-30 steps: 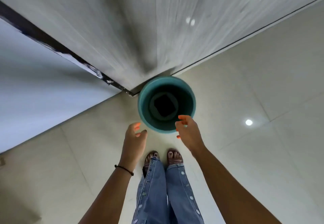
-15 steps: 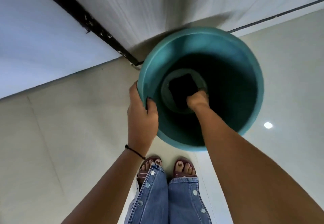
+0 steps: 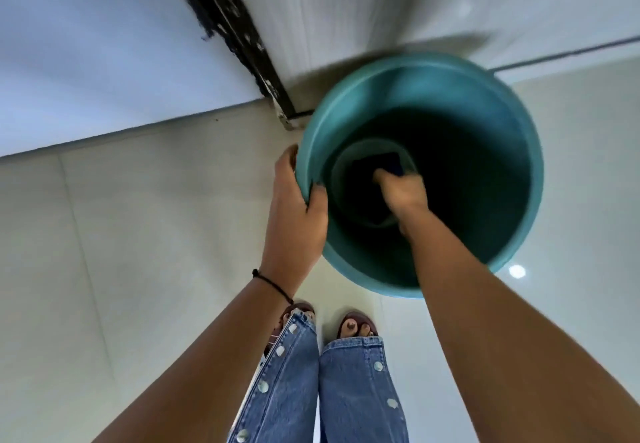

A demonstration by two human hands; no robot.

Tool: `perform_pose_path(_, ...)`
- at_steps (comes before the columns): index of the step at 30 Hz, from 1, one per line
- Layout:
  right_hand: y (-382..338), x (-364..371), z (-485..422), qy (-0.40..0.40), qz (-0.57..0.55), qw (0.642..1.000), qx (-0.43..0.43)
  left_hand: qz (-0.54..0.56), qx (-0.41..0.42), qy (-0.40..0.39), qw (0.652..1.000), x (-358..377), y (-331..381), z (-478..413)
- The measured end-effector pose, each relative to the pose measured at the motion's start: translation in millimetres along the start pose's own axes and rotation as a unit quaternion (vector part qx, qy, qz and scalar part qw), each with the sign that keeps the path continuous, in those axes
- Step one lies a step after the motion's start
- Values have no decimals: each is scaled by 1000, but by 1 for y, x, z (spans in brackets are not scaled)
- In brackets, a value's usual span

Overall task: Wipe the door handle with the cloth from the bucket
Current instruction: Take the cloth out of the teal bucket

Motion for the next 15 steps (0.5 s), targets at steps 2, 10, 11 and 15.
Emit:
perform_pose_path(2, -18, -14, 40, -1, -98, 995, -23, 81, -133, -19, 988, -7, -5, 14)
perform_pose_path(10, -114, -63, 265, -209, -323, 921, -51, 279, -263, -193, 903, -68, 60, 159)
perform_pose_path(11, -127, -68, 295, -231, -314, 920, -52, 317, -266, -199, 888, -84, 73, 179)
perform_pose_path(15, -181, -87, 415, -273, -172, 941, -106, 383, -218, -142, 886, -184, 129, 270)
Point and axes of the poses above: each hand's wrist, its own z-axis away from the middle knuckle, its own x-axis out of the palm, y = z × x, the point moved 8 cm from there along -z, towards the middle knuckle, and after that the axes turned 10 degrees about -x, right-handed, at the moved point
